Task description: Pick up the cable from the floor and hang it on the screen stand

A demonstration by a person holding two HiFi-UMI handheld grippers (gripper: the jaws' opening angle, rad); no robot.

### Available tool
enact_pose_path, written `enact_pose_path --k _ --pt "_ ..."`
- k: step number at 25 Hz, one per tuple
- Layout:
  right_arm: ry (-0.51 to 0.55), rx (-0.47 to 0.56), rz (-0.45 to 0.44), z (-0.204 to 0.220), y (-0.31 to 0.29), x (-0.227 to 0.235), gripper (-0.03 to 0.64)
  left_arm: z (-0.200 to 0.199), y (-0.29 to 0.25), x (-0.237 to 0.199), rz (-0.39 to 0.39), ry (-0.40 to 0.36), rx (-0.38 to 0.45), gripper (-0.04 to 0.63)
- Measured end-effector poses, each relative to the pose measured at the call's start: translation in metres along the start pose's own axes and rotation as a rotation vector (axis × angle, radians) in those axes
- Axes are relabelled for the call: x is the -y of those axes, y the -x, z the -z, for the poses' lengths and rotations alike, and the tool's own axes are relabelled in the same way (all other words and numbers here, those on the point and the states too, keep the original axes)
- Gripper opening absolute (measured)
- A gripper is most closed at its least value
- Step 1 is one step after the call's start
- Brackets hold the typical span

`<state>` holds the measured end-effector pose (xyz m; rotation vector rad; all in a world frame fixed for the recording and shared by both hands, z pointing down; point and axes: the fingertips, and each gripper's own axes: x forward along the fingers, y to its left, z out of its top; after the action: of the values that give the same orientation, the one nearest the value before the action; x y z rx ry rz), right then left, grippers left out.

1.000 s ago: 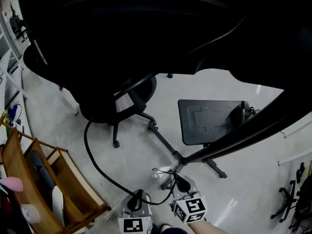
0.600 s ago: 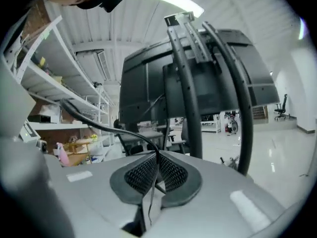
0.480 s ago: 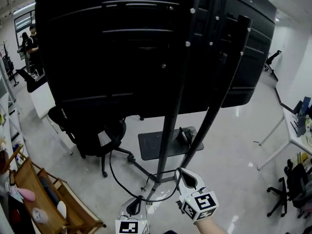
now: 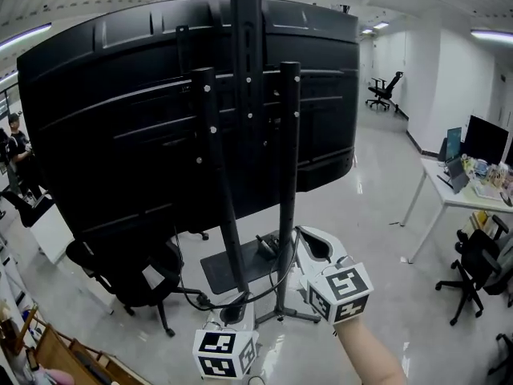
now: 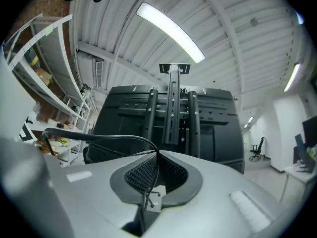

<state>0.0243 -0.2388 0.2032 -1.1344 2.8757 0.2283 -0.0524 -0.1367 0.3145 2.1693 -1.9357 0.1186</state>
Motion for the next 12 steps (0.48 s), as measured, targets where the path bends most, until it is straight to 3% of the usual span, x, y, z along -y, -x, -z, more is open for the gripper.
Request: enact_pose_path --k 5,12 --pt "0.060 0.011 0.076 -0.034 -0.016 0.033 0.014 -0.055 -0.033 0.002 0.078 -0.057 0.037 0.008" --pt "0.063 0.010 0.150 -0.057 -0.052 0.068 0.014 -0.125 -0.085 -0.013 0.086 -0.138 0.045 0.008"
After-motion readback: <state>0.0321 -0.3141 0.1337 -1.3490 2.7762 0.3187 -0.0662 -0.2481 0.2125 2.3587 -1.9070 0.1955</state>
